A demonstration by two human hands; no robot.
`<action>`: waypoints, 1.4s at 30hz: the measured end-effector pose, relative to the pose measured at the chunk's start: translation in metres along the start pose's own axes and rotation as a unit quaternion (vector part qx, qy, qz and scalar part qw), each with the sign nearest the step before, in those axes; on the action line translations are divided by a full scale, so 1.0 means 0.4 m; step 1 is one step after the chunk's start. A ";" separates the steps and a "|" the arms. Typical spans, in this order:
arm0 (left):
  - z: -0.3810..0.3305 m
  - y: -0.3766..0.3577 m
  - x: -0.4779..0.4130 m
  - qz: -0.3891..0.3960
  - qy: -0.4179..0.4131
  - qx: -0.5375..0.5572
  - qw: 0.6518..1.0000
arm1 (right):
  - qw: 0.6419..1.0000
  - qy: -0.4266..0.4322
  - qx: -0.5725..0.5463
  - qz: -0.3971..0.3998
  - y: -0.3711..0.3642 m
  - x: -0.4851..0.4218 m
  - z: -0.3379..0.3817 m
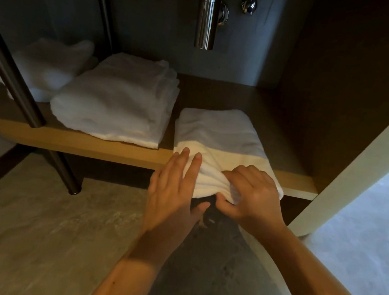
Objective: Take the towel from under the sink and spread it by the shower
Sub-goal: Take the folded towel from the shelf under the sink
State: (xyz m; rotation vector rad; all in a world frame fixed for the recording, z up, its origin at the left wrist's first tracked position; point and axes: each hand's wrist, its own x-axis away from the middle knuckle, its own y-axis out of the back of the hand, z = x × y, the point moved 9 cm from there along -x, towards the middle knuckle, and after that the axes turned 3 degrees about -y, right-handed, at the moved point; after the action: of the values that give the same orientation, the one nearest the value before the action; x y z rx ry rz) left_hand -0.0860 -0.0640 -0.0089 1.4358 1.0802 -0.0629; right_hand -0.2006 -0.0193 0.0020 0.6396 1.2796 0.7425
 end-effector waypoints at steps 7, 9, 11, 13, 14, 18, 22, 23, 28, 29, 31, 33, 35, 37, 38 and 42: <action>-0.002 0.047 -0.014 -0.050 -0.009 0.068 0.996 | 1.000 0.004 -0.001 0.001 0.057 0.009 0.021; -0.008 0.067 -0.021 -0.051 -0.011 0.090 0.995 | 1.000 0.010 0.021 0.002 0.073 0.014 0.026; -0.019 0.097 -0.032 -0.065 -0.017 0.111 0.991 | 0.999 0.017 0.042 0.009 0.088 0.022 0.030; -0.029 0.125 -0.047 -0.066 -0.020 0.114 0.991 | 0.999 -0.006 0.045 0.016 0.115 0.023 0.028; -0.032 0.135 -0.056 -0.058 -0.017 0.110 0.992 | 0.999 -0.028 0.039 0.021 0.130 0.018 0.025; -0.028 0.165 -0.084 -0.008 0.089 0.139 0.986 | 0.994 -0.102 -0.022 0.043 0.200 -0.021 0.028; -0.050 0.249 -0.099 0.019 0.162 0.175 0.971 | 0.992 -0.096 0.035 0.080 0.295 -0.077 0.073; -0.060 0.275 -0.101 0.025 0.168 0.169 0.971 | 0.991 -0.091 0.044 0.086 0.324 -0.092 0.087; -0.085 0.433 -0.143 0.060 0.266 0.203 0.941 | 0.977 -0.097 -0.007 0.190 0.453 -0.174 0.157; -0.100 0.468 -0.157 0.063 0.261 0.197 0.943 | 0.971 -0.119 -0.029 0.205 0.481 -0.188 0.165; -0.118 0.541 -0.168 0.073 0.281 0.211 0.933 | 0.957 -0.161 -0.077 0.228 0.535 -0.205 0.201; -0.128 0.626 -0.159 0.075 0.314 0.230 0.918 | 0.955 -0.160 -0.091 0.233 0.584 -0.211 0.261; -0.132 0.710 -0.135 0.088 0.347 0.225 0.906 | 0.947 -0.166 -0.103 0.257 0.630 -0.213 0.322; -0.134 0.805 -0.107 0.092 0.396 0.231 0.884 | 0.938 -0.152 -0.102 0.294 0.679 -0.226 0.390; -0.134 0.857 -0.094 0.091 0.421 0.237 0.870 | 0.938 -0.133 -0.097 0.305 0.707 -0.238 0.428; -0.146 1.066 -0.077 0.085 0.460 0.225 0.855 | 0.941 -0.062 -0.134 0.303 0.838 -0.310 0.579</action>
State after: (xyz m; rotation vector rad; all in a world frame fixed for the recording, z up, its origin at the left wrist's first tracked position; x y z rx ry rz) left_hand 0.1300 0.0583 0.3440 2.0554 1.7808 0.5977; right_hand -0.0323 0.0855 0.3790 0.8506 0.8383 1.3356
